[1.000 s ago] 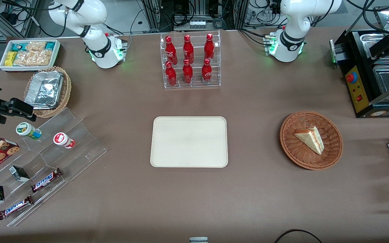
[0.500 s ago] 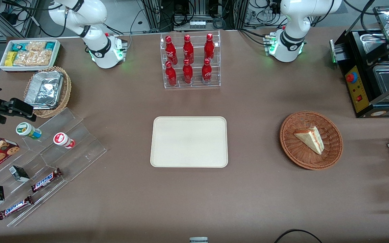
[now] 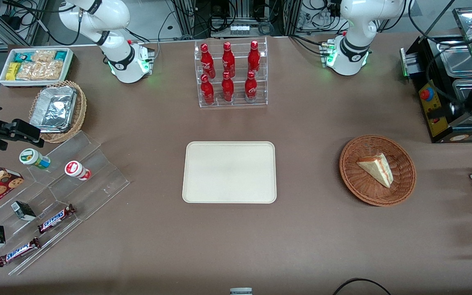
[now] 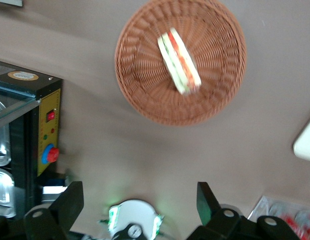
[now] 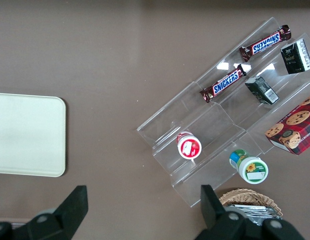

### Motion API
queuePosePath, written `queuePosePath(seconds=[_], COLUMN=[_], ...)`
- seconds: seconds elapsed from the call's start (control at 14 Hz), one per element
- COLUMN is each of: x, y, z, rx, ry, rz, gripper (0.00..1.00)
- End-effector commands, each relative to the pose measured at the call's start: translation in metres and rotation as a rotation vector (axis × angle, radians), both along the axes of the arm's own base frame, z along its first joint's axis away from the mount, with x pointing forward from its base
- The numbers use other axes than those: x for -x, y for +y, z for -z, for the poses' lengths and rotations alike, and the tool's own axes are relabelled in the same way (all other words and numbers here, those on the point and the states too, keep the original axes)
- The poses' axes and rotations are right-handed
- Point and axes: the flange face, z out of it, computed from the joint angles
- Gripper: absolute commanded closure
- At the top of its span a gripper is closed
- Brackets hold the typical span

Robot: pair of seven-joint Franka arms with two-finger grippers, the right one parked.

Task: Place sandwich from basket to tray
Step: 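Move the left gripper down over the sandwich in the wicker basket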

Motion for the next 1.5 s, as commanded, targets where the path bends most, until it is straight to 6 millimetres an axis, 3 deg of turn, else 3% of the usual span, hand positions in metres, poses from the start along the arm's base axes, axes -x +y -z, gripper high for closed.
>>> queuePosePath(seconds=[0.0, 0.36, 0.79, 1.14, 1.43], x=[-0.005, -0.003, -0.01, -0.001, -0.001], y=[-0.008, -0.016, -0.057, -0.058, -0.058], z=[0.043, 0.129, 0.222, 0.265, 0.28], rx=[-0.046, -0.091, -0.128, -0.132, -0.137], ry=[-0.044, -0.131, -0.157, -0.175, -0.167], rz=[-0.196, -0.42, -0.561, -0.597, -0.598], gripper=[0.0, 0.0, 0.0, 0.0, 0.0])
